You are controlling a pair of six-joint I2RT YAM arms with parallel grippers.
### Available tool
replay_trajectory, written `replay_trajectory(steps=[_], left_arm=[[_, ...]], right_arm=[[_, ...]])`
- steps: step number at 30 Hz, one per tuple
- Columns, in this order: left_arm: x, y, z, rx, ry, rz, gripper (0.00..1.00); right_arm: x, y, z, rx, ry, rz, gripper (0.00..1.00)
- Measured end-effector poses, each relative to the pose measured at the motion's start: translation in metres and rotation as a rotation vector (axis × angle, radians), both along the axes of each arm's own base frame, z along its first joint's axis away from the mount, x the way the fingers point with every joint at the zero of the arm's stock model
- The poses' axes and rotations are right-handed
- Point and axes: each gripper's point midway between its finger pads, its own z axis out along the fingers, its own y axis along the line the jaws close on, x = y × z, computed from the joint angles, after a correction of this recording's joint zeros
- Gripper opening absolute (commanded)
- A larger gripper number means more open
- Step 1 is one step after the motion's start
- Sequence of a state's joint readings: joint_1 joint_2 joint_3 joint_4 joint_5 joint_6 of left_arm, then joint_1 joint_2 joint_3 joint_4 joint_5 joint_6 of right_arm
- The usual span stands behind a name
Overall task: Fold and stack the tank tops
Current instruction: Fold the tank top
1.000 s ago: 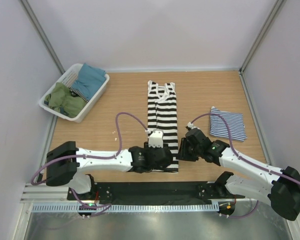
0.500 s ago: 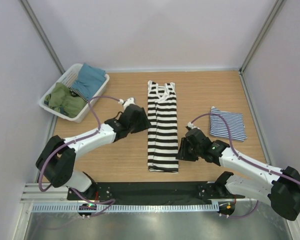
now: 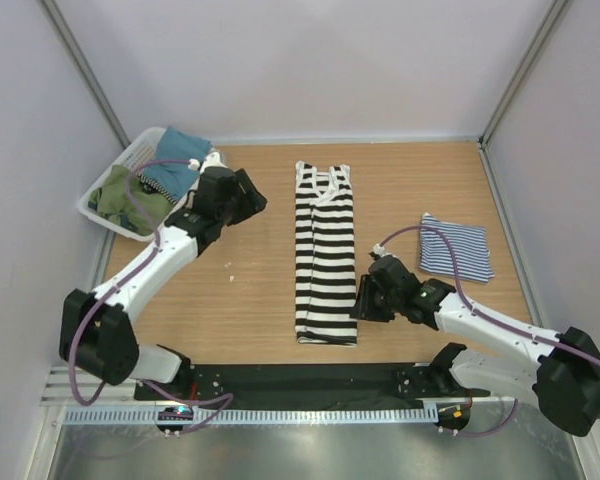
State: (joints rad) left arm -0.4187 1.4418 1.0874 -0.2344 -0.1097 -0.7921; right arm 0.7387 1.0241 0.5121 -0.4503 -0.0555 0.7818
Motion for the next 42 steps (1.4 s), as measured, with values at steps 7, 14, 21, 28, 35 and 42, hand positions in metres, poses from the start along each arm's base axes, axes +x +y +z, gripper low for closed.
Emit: replay_trajectory(steps=[7,14,21,28,35,42], left_arm=[[-0.032,0.02,0.079,-0.021,-0.166,0.024,0.61],[-0.096,0.011,0.076,-0.051,-0.181,-0.05,0.59],[-0.151,0.006,-0.016,-0.027,0.05,-0.154,0.55],[-0.182,0.004,-0.066,-0.025,0.204,-0.225,0.58],[-0.182,-0.007,-0.068,-0.065,0.197,-0.268,0.62],[-0.188,-0.02,-0.092,-0.111,0.244,-0.308,0.61]], right_arm=[[0.0,0.002,-0.004,-0.007,0.013,0.004,0.36],[0.0,0.004,-0.004,-0.002,0.017,0.004,0.36],[-0.002,0.006,-0.003,0.001,0.021,0.006,0.35],[-0.005,0.009,-0.005,0.002,0.031,0.005,0.35],[-0.007,0.01,-0.011,-0.019,0.056,0.01,0.35],[-0.006,0.017,-0.009,-0.014,0.058,0.022,0.34]])
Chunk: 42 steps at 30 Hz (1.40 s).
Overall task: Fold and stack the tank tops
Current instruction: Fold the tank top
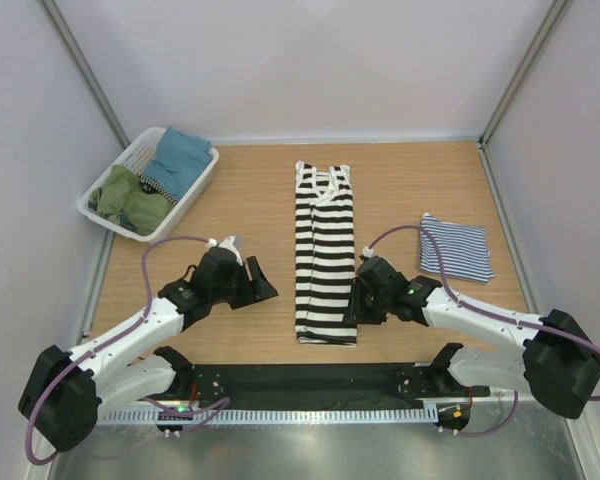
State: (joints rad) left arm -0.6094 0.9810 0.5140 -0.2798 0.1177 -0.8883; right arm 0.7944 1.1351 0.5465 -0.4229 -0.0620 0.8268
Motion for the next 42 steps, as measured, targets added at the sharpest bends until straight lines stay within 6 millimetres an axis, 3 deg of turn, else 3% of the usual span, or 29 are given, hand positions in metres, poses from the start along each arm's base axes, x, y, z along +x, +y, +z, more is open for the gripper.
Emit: replay_trajectory(steps=[4,10,14,24,30,36,42], left_arm=[[-0.006,-0.005,-0.01,-0.014,0.029,-0.015,0.61],[-0.001,-0.013,-0.005,-0.044,0.0,-0.023,0.62],[-0.004,-0.025,-0.013,-0.031,0.015,-0.061,0.61],[-0.025,-0.06,-0.03,0.004,0.083,-0.166,0.61],[-0.048,-0.08,-0.043,0.027,0.142,-0.217,0.6],[-0.066,-0.088,-0.053,0.051,0.19,-0.218,0.54],[-0.073,-0.093,-0.049,0.069,0.195,-0.212,0.43]], right_arm=[[-0.003,0.001,-0.002,-0.002,0.014,0.01,0.34],[-0.004,0.001,-0.006,-0.014,0.027,0.012,0.34],[-0.002,0.003,-0.006,-0.019,0.03,0.017,0.3],[-0.012,-0.001,-0.005,-0.028,0.072,0.033,0.35],[-0.023,-0.006,0.001,-0.022,0.095,0.045,0.37],[-0.031,-0.007,0.005,-0.009,0.119,0.058,0.37],[-0.038,-0.008,0.0,-0.007,0.148,0.07,0.37]])
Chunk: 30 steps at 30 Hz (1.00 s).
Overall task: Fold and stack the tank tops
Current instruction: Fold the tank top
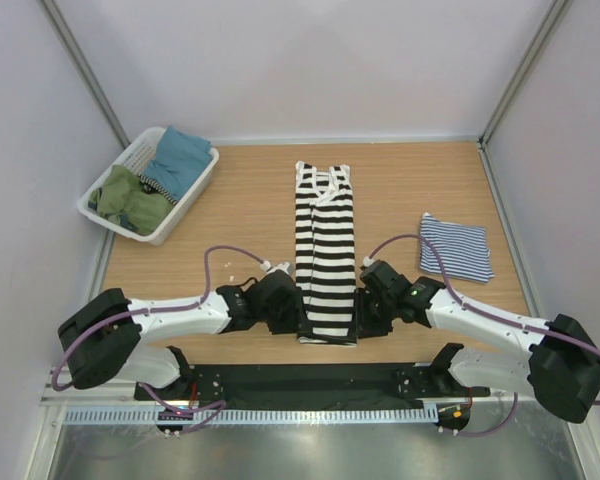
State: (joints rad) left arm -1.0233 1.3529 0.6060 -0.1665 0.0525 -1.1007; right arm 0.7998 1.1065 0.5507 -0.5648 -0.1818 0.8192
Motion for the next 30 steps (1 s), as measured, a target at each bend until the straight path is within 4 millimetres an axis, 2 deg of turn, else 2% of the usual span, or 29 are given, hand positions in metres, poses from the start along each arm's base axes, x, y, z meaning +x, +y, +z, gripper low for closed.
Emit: replay_trajectory(steps=[8,15,16,18,19,21,22,26,30], left_arm=[[-0.005,0.002,-0.007,0.028,0.021,0.017,0.43],[-0.01,0.004,-0.018,0.062,0.047,0.025,0.35],[-0.011,0.003,-0.018,0.063,0.048,0.024,0.32],[-0.013,0.002,-0.018,0.061,0.054,0.027,0.27],[-0.013,0.002,-0.018,0.06,0.055,0.028,0.22],[-0.014,0.001,-0.018,0.058,0.056,0.031,0.11],[-0.014,0.001,-0.018,0.057,0.056,0.031,0.0],[-0.013,0.0,-0.016,0.055,0.05,0.03,0.0],[-0.004,-0.007,-0.003,0.056,0.021,0.03,0.0]], right_arm=[[-0.008,-0.005,-0.013,-0.028,0.034,0.008,0.38],[-0.01,-0.005,-0.021,-0.044,0.051,0.012,0.37],[-0.01,-0.004,-0.022,-0.045,0.052,0.013,0.37],[-0.011,-0.004,-0.024,-0.048,0.056,0.014,0.33],[-0.011,-0.003,-0.025,-0.049,0.057,0.014,0.32],[-0.011,-0.002,-0.026,-0.05,0.057,0.017,0.11],[-0.01,-0.002,-0.026,-0.049,0.057,0.015,0.01],[-0.006,-0.002,-0.021,-0.059,0.046,0.007,0.01],[0.012,0.003,0.003,-0.077,-0.024,0.003,0.01]])
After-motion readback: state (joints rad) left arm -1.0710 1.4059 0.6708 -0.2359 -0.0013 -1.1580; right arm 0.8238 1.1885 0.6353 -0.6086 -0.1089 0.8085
